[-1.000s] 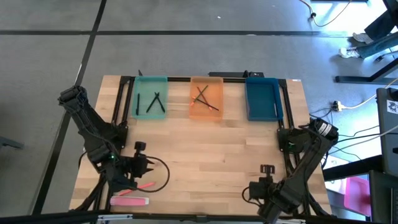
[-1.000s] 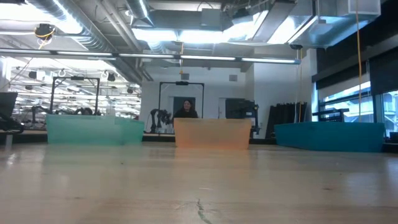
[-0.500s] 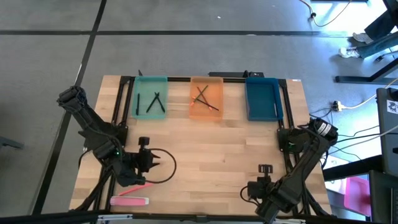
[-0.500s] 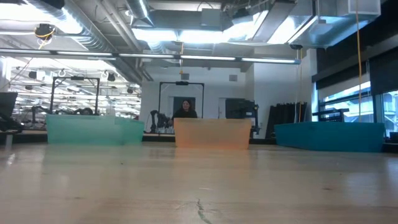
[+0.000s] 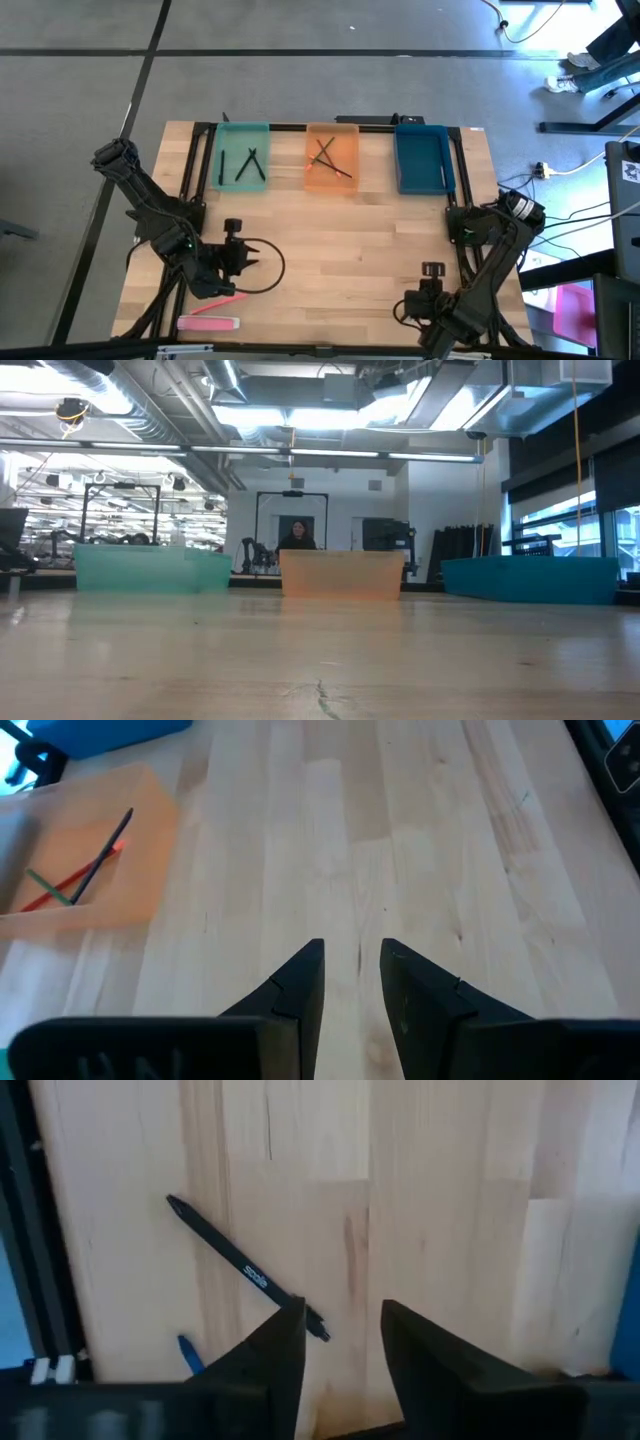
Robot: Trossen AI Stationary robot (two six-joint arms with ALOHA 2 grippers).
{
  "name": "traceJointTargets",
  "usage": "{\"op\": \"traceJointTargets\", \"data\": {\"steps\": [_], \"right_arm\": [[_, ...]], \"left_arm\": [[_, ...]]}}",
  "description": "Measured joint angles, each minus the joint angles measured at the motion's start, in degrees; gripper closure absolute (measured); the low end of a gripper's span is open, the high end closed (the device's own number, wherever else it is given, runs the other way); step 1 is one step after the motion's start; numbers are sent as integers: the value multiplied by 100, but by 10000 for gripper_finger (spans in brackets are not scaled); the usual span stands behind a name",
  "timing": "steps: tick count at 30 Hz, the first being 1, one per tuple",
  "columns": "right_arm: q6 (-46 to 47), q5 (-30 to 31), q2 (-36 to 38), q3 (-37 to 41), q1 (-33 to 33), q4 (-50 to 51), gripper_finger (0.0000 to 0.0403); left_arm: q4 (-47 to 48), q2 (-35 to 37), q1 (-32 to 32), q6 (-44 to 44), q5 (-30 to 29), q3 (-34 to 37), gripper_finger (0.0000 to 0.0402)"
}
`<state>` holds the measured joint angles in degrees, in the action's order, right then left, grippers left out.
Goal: Sort crayons/erasers/pens/pencils in bins
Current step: Put the black pen into the green bin
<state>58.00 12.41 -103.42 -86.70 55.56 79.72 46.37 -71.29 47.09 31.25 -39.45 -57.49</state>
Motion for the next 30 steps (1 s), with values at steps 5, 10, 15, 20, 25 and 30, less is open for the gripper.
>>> {"op": "traceJointTargets", "data": {"steps": [5,10,15,20,25,30], "right_arm": [[2,6,2,337,77,-83,273],[-1,-468,0,942,73,-184,279],[-263,-645,0,1301,73,-520,279],[-636,-652,0,1683,71,-1232,280],[-912,-839,0,1878,71,-1656,279],[-1265,-1063,0,2059,73,-2119,279]], "left_arm": [[-120,0,0,-42,-6,0,308],[-366,0,-94,-332,-7,0,308],[-654,1,-349,-641,-8,0,308],[-695,2,-668,-650,212,0,308],[-697,2,-948,-651,428,0,308],[-700,2,-1120,-780,622,0,308]]}}
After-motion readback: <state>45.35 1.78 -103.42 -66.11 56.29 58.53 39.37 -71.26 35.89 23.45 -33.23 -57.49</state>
